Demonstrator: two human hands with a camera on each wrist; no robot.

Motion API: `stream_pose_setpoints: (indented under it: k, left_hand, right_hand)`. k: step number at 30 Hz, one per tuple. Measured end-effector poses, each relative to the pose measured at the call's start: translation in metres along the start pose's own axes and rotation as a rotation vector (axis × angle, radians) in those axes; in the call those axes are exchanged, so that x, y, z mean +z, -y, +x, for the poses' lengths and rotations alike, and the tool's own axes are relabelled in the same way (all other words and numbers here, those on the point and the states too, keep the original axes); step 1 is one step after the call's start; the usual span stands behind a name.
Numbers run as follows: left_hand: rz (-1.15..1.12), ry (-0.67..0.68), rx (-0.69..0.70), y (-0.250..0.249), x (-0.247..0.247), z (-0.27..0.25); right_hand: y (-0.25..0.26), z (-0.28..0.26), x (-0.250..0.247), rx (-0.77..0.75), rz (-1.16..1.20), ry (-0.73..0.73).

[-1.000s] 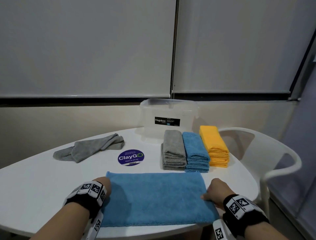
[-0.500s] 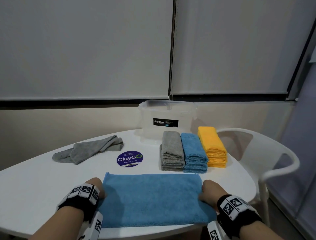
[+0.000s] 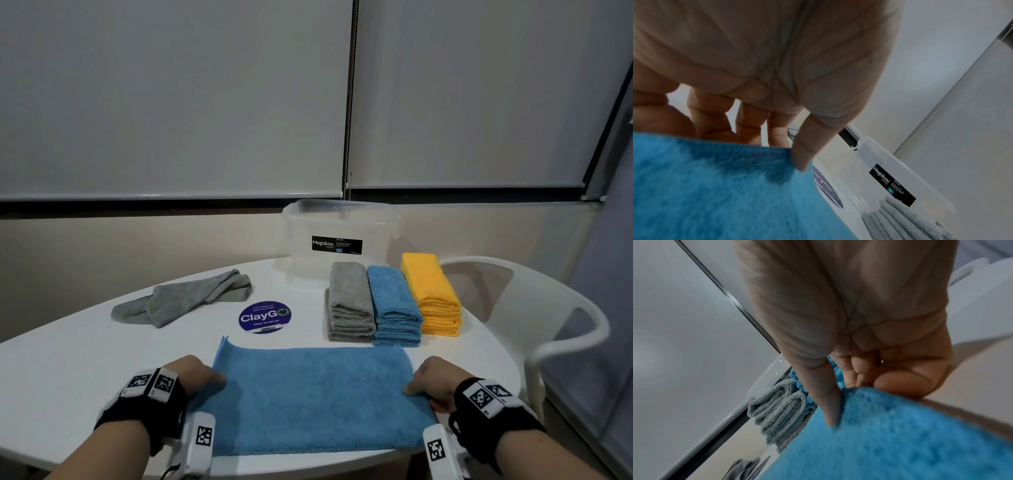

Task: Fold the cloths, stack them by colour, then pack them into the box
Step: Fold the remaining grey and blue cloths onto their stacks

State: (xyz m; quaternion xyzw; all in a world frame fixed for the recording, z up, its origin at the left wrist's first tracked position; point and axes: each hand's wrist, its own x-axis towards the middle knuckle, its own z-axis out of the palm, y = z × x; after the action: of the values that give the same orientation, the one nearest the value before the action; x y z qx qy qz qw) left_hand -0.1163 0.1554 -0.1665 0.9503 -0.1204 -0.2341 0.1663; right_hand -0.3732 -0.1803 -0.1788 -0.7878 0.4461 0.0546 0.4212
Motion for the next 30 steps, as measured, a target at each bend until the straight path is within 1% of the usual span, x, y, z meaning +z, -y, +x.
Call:
stream_pose_setpoints:
  k: [2, 4, 7, 8, 11, 12, 14, 16, 18, 20, 24, 27, 30]
  left_hand:
    - [0.031, -0.002, 0.004, 0.0, -0.001, -0.004]
    - [0.073, -0.003, 0.04, -0.004, -0.002, -0.011]
    - [0.005, 0.014, 0.105, -0.009, 0.0, -0.017]
    - [-0.035, 0.002, 0.118, -0.01, 0.002, -0.018]
    - [-0.368, -0.089, 0.131, -0.012, 0.004, -0.019]
    - [-0.435, -0.103, 0.148, -0.015, 0.003, -0.022]
    - [-0.515, -0.078, 0.219, -0.025, 0.001, -0.032]
    - [-0.543, -0.067, 0.297, -0.038, 0.001, -0.04]
    - [-0.497, -0.099, 0.352, -0.052, 0.003, -0.043]
    - [-0.418, -0.14, 0.377, -0.067, 0.01, -0.042]
    - [-0.292, -0.133, 0.399, -0.096, 0.037, -0.04]
    - [-0.189, -0.154, 0.395, -0.112, 0.059, -0.042]
    - [-0.121, -0.129, 0.399, -0.12, 0.073, -0.044]
  right_hand:
    - [-0.001, 0.0, -0.001, -0.008, 0.009, 0.026]
    - [-0.002, -0.002, -0.001, -0.02, 0.033, 0.046]
    - [-0.002, -0.009, 0.0, -0.038, 0.104, 0.037]
    - [-0.002, -0.012, 0.0, -0.047, 0.145, 0.039]
    - [0.0, -0.022, -0.001, -0.066, 0.306, 0.064]
    - [0.001, -0.025, -0.001, -0.08, 0.353, 0.083]
    - [0.007, -0.032, 0.001, -0.128, 0.471, 0.13]
    - [0.016, -0.039, 0.008, -0.181, 0.573, 0.142]
    - [0.028, -0.044, 0.019, -0.225, 0.58, 0.117]
    - [0.043, -0.049, 0.031, -0.257, 0.542, 0.099]
    - [0.069, -0.048, 0.061, -0.294, 0.424, 0.051]
    - [0.081, -0.044, 0.084, -0.297, 0.318, 0.075]
    - [0.085, -0.042, 0.097, -0.265, 0.238, 0.102]
